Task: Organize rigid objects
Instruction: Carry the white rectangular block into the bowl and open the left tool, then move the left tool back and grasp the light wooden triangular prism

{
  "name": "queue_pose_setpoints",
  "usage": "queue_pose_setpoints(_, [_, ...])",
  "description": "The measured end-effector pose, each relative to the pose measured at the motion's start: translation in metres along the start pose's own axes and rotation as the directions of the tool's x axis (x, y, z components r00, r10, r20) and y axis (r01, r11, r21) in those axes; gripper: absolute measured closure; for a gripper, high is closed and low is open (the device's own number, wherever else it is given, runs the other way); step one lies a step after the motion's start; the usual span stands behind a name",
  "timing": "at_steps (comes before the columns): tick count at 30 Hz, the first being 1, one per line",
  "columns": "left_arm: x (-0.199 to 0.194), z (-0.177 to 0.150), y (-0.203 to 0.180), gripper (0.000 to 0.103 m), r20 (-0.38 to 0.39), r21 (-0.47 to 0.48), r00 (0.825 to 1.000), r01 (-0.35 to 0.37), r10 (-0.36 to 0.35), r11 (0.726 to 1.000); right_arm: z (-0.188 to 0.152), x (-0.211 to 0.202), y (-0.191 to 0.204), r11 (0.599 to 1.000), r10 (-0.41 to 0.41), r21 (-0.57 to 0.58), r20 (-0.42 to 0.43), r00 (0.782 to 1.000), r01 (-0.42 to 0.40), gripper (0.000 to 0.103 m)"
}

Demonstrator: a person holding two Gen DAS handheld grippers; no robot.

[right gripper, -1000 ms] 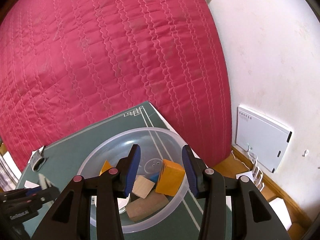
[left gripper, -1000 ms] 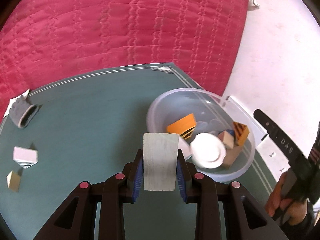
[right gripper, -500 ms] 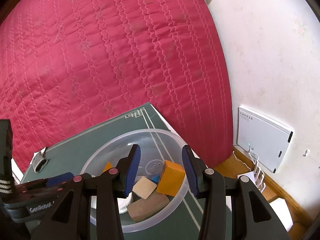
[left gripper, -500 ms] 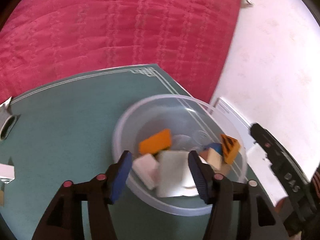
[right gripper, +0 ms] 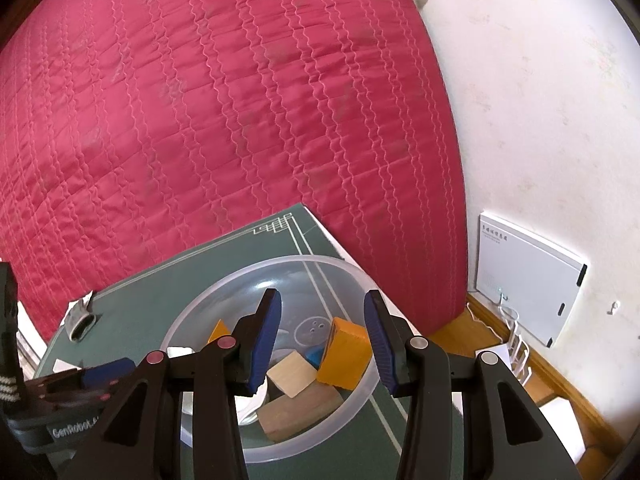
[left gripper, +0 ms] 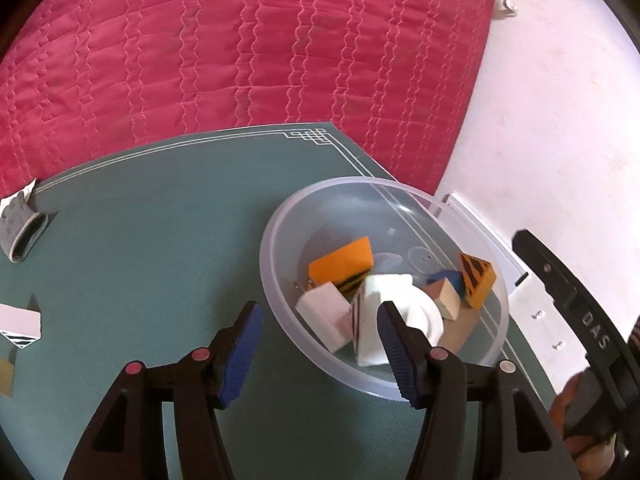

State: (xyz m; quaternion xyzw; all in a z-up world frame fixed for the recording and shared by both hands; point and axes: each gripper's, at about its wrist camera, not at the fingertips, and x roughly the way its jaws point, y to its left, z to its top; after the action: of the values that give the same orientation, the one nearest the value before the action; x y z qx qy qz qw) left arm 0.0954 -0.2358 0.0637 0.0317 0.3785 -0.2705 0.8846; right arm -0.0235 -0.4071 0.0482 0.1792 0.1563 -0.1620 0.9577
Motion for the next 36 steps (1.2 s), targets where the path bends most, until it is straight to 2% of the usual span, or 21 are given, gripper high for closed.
queue_pose_setpoints(7, [0.016, -0.003, -0.009, 0.039, -0.019, 0.047, 0.998, -0.061, 0.062, 0.997, -0.001, -0.001, 0.001, 1.000, 0.005, -0.008, -0.001, 1.000, -0.005, 0.058])
queue_pose_setpoints(11, [0.025, 0.005, -0.010, 0.039, -0.001, 0.054, 0.993, -0.114, 0.114, 0.992, -0.001, -0.001, 0.001, 1.000, 0.005, -0.008, -0.002, 1.000, -0.005, 0.058])
queue_pose_setpoints(16, [0.032, 0.014, 0.002, 0.038, 0.000, 0.025, 0.984, -0.176, 0.176, 0.984, -0.002, 0.000, 0.005, 1.000, 0.005, -0.018, -0.006, 1.000, -0.005, 0.058])
queue_pose_setpoints(28, [0.020, 0.003, 0.016, 0.033, -0.014, -0.025, 0.987, -0.161, 0.161, 0.987, -0.006, 0.002, 0.008, 0.999, 0.015, -0.041, -0.009, 1.000, -0.016, 0.058])
queue_pose_setpoints(36, [0.002, -0.005, 0.036, 0.028, -0.003, -0.068, 0.982, -0.186, 0.187, 0.980, -0.011, 0.005, 0.014, 0.997, 0.032, -0.067, -0.027, 0.999, -0.033, 0.058])
